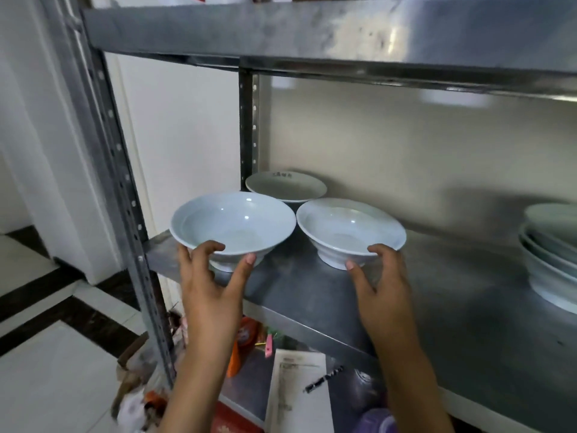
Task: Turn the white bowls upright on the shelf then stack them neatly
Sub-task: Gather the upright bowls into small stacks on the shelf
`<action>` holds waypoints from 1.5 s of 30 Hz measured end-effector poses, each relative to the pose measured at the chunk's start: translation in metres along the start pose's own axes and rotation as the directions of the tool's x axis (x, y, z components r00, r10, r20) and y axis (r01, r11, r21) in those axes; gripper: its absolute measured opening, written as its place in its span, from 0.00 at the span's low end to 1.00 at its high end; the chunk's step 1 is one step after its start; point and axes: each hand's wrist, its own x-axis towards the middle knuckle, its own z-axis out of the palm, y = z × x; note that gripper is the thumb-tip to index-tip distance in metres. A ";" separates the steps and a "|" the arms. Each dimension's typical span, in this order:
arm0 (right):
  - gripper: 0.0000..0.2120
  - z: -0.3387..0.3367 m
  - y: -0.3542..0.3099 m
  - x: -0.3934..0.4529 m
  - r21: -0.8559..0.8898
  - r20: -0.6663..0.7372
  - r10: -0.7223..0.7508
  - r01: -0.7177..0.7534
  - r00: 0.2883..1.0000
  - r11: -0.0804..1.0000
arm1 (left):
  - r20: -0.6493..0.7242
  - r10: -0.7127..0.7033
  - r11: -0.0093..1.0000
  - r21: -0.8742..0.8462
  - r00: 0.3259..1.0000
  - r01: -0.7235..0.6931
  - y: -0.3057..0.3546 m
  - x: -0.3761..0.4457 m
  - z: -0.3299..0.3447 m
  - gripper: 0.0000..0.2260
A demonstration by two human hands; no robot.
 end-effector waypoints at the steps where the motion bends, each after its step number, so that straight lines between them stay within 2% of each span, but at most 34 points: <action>1: 0.16 0.000 0.000 0.000 0.002 -0.009 -0.003 0.003 1.000 1.000 | 0.001 -0.003 1.000 0.005 1.000 0.003 -0.001 0.001 -0.002 0.15; 8: 0.11 0.001 -0.004 -0.001 0.059 -0.064 0.013 -0.009 0.998 0.998 | 0.061 -0.045 0.999 0.021 0.997 0.043 -0.006 0.009 -0.012 0.15; 12: 0.11 -0.005 0.000 -0.001 0.193 -0.078 0.006 0.009 0.997 0.981 | 0.079 -0.056 0.998 0.017 0.995 0.054 -0.003 0.010 -0.013 0.14; 17: 0.12 -0.007 -0.010 0.000 0.239 -0.095 -0.086 0.107 0.992 0.965 | 0.102 -0.058 0.998 0.021 0.993 0.056 -0.008 0.016 -0.020 0.15; 20: 0.12 -0.010 -0.020 0.012 0.234 -0.160 -0.139 0.175 0.977 0.956 | 0.111 -0.037 0.999 0.026 0.993 0.035 -0.014 0.017 -0.024 0.17; 24: 0.12 -0.014 -0.039 0.040 0.375 -0.280 -0.079 0.185 0.957 0.908 | 0.111 0.002 1.000 0.025 0.994 -0.004 -0.018 0.016 -0.028 0.17; 27: 0.11 -0.011 -0.062 0.066 0.368 -0.324 -0.102 0.224 0.941 0.903 | 0.142 -0.023 1.000 0.007 0.990 0.022 -0.018 0.017 -0.030 0.17; 34: 0.13 0.054 -0.075 0.133 0.217 -0.172 -0.153 0.189 0.973 0.958 | 0.164 -0.023 0.999 -0.042 0.986 0.030 -0.013 0.013 -0.031 0.18; 45: 0.12 0.111 -0.059 0.143 0.110 -0.040 -0.113 0.116 0.993 0.987 | 0.230 -0.033 0.995 -0.089 0.973 0.055 -0.024 0.012 -0.039 0.20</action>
